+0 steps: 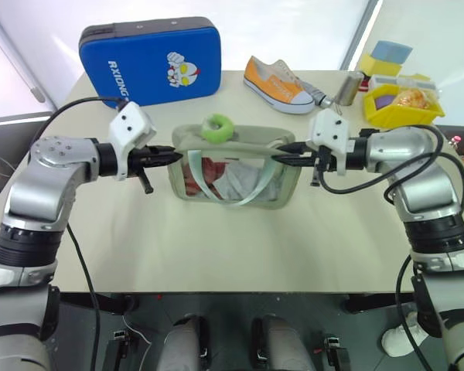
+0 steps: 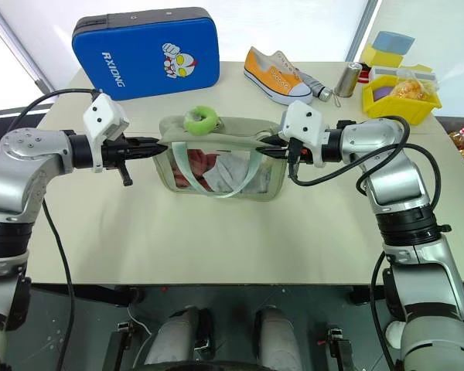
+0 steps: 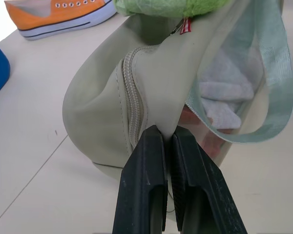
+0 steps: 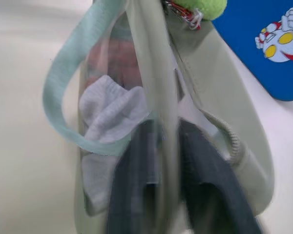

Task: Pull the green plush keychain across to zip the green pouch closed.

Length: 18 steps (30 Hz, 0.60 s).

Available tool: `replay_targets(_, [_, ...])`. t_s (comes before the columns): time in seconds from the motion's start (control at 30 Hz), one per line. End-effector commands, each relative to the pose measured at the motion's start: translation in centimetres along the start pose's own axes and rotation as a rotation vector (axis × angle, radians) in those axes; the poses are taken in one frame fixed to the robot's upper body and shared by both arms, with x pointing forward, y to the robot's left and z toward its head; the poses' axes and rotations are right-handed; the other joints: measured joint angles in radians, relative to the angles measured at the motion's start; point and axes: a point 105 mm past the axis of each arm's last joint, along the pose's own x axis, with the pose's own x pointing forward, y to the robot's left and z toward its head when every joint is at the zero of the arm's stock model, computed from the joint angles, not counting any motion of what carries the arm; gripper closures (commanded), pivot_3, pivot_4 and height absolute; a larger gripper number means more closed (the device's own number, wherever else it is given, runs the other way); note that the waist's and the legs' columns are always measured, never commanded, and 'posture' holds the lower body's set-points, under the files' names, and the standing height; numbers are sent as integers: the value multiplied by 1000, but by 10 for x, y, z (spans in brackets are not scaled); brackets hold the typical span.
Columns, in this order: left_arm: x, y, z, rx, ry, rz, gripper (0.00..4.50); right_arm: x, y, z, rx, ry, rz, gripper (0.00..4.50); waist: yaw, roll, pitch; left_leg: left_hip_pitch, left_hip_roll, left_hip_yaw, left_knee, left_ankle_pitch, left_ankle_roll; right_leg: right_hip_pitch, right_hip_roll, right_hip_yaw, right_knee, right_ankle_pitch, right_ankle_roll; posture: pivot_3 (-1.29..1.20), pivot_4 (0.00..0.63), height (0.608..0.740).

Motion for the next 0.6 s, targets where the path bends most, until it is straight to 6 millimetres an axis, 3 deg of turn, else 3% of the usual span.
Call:
replay_targets(0.03, [-2, -6, 6, 26, -14, -13, 4500, -11, -12, 28, -49, -42, -28, 1902, 0, 0, 0, 0, 0, 0, 0, 0, 0, 0, 0, 0, 0, 0, 0, 0, 150, 740])
replay_targets(0.07, [-2, -7, 6, 26, -13, -16, 4500, -13, -13, 36, -38, -61, -22, 1450, 0, 0, 0, 0, 0, 0, 0, 0, 0, 0, 0, 0, 0, 0, 0, 0, 150, 740])
replay_targets(0.17, [-3, -9, 6, 27, -11, -17, 4500, -13, -14, 54, -19, -112, -1, 1450, 0, 0, 0, 0, 0, 0, 0, 0, 0, 0, 0, 0, 0, 0, 0, 0, 150, 740])
replay_targets(0.3, [-3, -7, 9, 34, -18, -5, 4500, 10, -7, 86, -25, -232, 29, 1450, 0, 0, 0, 0, 0, 0, 0, 0, 0, 0, 0, 0, 0, 0, 0, 0, 150, 740])
replay_targets(0.6, [1, -9, 12, 36, -26, -6, 4500, 65, 4, 95, -113, -268, 23, 1450, 0, 0, 0, 0, -1, 0, 0, 0, 0, 0, -1, 0, 0, 0, 0, 0, 150, 740])
